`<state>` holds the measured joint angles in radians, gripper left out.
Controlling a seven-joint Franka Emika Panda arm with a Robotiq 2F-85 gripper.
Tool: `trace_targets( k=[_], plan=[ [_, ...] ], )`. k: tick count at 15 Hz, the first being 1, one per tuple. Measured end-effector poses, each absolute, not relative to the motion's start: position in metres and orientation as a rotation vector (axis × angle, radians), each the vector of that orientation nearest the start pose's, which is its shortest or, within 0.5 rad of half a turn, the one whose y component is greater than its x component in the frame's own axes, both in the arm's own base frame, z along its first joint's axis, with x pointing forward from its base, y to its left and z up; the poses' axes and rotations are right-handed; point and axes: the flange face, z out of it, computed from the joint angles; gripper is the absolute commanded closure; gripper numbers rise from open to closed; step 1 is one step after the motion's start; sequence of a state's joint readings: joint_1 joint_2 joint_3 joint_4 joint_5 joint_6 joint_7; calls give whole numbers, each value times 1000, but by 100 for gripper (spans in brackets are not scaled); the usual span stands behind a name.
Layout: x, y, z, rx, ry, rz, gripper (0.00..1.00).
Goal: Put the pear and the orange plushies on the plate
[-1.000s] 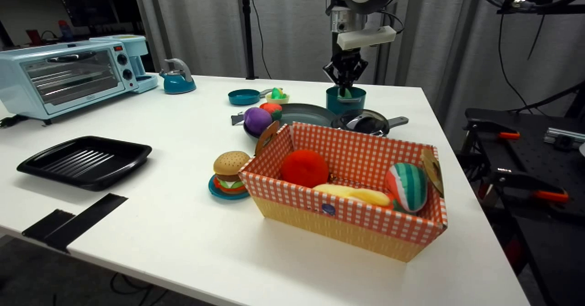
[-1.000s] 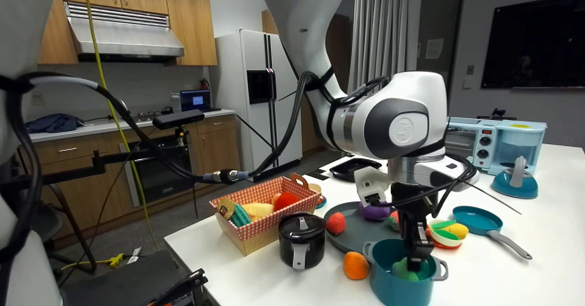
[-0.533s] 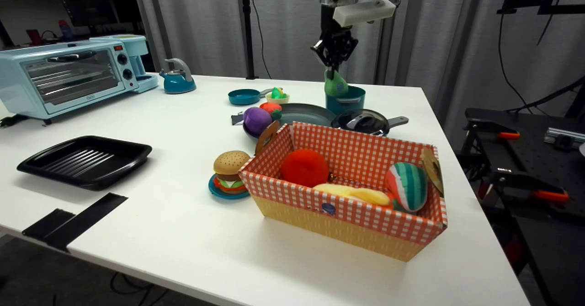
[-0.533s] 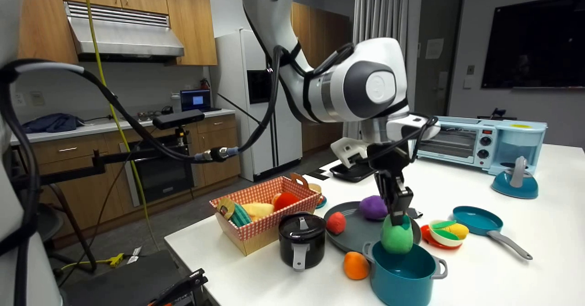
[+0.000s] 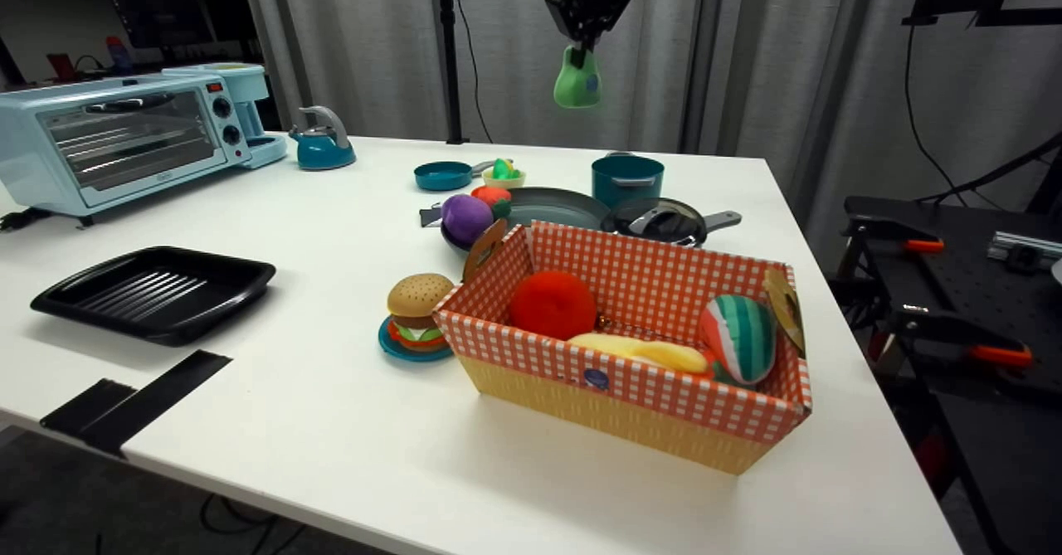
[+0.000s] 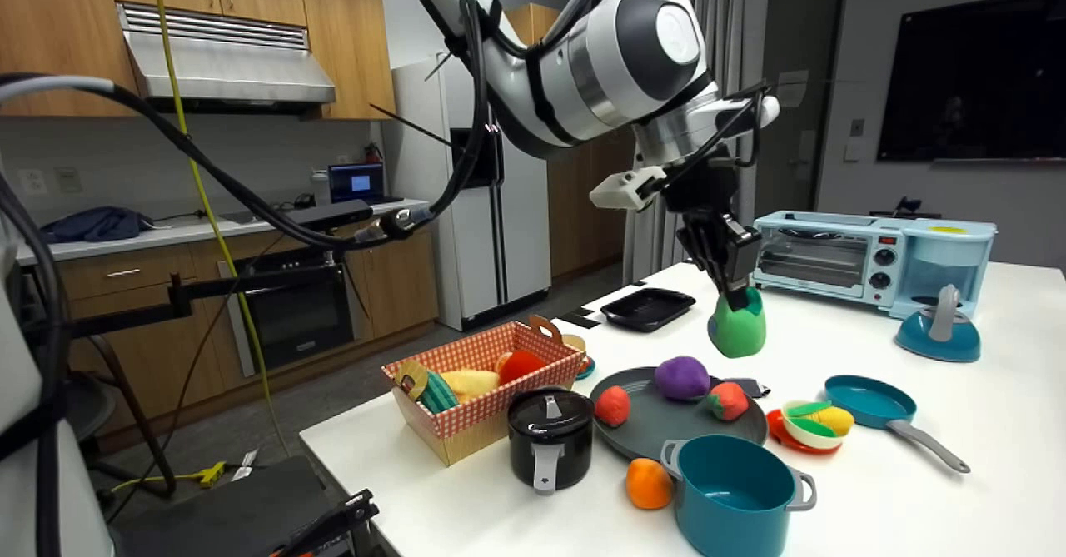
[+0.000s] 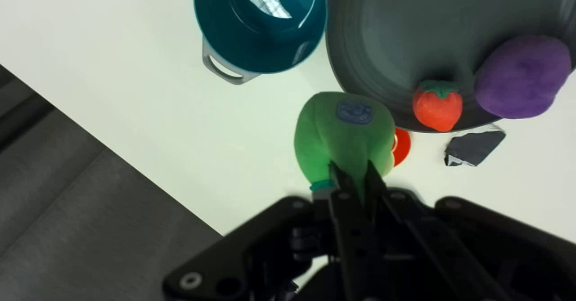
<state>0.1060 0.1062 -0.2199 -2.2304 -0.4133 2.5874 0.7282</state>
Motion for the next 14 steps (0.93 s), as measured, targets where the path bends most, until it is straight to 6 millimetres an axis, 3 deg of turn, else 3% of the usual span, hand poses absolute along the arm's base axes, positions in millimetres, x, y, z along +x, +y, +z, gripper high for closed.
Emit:
trace_targets(
  k=[3,8,9,10,14],
  plan=[
    [564,-28,343,-3204,731,-529,98],
    [568,-4,304,-3246,628,-441,98],
    [570,-5,296,-3253,625,-423,66],
    [571,-6,289,-3260,625,-407,65],
    [578,-10,273,-3287,590,-370,35]
  ],
)
